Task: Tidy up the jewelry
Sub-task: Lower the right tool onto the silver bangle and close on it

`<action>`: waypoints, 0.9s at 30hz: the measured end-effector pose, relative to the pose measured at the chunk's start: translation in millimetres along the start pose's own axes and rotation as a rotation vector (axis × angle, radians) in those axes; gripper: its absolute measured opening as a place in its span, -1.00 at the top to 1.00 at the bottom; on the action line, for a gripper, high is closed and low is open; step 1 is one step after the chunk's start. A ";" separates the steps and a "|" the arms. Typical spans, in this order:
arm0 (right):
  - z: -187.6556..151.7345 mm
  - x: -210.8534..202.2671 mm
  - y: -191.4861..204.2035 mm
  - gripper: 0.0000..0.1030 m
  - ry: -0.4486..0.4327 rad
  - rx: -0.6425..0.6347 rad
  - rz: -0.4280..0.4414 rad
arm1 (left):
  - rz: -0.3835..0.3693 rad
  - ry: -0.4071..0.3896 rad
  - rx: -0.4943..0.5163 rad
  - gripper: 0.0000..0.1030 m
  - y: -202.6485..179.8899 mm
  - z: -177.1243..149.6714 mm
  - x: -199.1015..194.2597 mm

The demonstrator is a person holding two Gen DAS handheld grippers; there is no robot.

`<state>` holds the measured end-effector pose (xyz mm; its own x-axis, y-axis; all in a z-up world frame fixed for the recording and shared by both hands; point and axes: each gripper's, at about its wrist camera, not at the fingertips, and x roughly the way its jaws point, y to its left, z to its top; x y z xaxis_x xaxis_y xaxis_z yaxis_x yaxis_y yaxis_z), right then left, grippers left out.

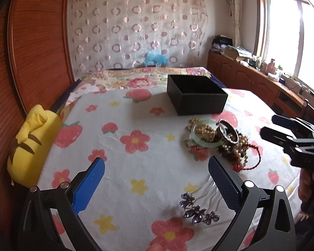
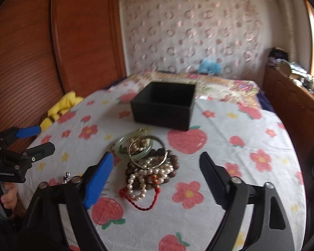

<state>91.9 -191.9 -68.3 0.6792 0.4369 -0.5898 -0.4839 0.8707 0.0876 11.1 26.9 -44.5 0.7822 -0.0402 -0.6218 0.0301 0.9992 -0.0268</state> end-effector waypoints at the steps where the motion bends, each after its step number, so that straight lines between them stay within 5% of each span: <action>1: 0.9 8.6 0.3 -0.54 0.025 -0.011 0.023 | -0.005 0.010 0.000 -0.86 2.2 -1.7 2.5; 9: 7.7 54.9 7.3 -0.50 0.163 -0.060 0.109 | -0.031 0.087 0.012 -0.86 8.1 -13.7 16.4; 18: 14.2 82.3 11.1 -0.46 0.234 -0.093 0.107 | -0.058 0.154 0.030 -0.86 7.1 -25.0 26.6; 20: 16.0 85.1 10.0 -0.25 0.237 -0.102 0.097 | -0.075 0.164 0.026 -0.86 7.1 -26.3 29.0; 27: 29.4 63.8 -8.9 -0.22 0.156 -0.063 0.100 | -0.088 0.186 0.045 -0.86 1.3 -29.6 33.6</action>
<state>155.8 -165.1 -83.2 0.5349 0.4756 -0.6983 -0.5813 0.8070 0.1044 19.0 26.8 -88.5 0.6467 -0.1230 -0.7527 0.1246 0.9907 -0.0549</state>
